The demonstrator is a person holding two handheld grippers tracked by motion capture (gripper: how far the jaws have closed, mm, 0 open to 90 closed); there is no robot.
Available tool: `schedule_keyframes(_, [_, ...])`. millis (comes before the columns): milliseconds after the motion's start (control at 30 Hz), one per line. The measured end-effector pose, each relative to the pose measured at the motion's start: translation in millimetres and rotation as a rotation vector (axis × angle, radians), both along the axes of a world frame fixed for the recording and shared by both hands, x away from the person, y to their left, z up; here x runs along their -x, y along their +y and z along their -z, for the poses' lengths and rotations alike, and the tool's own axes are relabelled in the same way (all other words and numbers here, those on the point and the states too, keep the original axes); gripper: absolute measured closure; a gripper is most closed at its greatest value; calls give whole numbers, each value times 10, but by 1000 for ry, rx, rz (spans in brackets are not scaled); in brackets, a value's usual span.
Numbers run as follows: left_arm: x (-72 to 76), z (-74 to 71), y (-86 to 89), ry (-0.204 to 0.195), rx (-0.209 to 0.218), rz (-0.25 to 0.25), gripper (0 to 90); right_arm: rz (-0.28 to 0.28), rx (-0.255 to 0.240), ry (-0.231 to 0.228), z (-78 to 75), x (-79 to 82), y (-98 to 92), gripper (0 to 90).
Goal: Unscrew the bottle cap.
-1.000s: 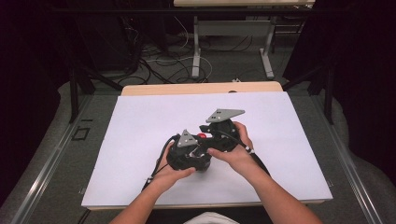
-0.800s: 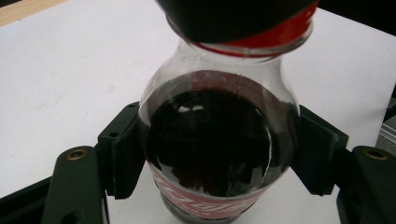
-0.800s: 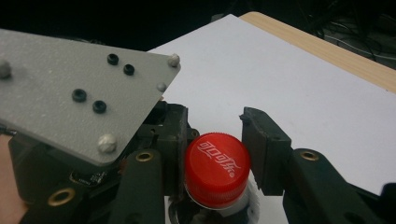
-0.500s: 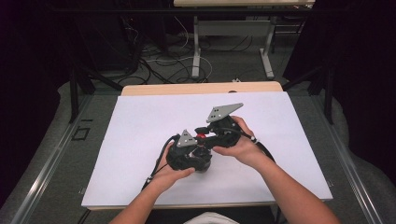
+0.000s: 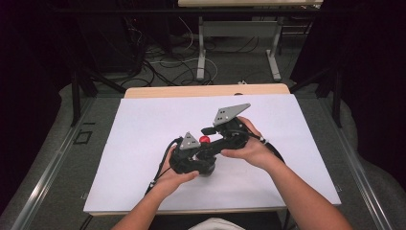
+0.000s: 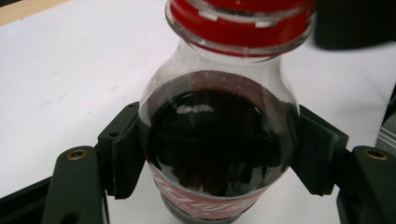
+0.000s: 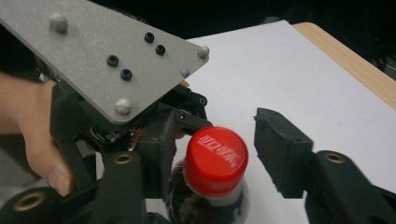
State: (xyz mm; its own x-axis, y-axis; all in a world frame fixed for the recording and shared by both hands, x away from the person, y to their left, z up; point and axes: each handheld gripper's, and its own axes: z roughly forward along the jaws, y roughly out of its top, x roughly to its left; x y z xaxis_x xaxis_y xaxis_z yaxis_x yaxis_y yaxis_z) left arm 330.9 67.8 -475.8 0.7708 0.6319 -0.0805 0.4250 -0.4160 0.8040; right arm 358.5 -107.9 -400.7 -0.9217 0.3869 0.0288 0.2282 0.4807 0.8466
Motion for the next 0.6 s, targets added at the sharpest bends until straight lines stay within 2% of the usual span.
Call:
schedule_keyframes(33, [-1, -7, 7, 7, -7, -3, 299, 0, 0, 0, 0, 0, 0, 464])
schedule_keyframes(100, [-3, -7, 14, 14, 1, -12, 299, 73, 1, 18, -4, 57, -3, 464])
schedule_keyframes(200, [-13, -9, 22, 9, 1, -20, 299, 156, -22, -2, 1, 128, 10, 463])
schedule_keyframes(233, [-12, -9, 24, 10, 1, -21, 299, 188, -24, -37, 3, 164, 34, 463])
schedule_keyframes(333, [-9, -9, 19, 7, 5, -21, 299, 209, -28, -59, 9, 180, 66, 463])
schedule_keyframes(433, [0, -8, 13, 13, 3, -16, 299, 235, -46, -54, 24, 187, 117, 459])
schedule_keyframes(600, [-4, -15, 27, 11, 5, -19, 299, 263, -39, -57, 68, 161, 176, 469])
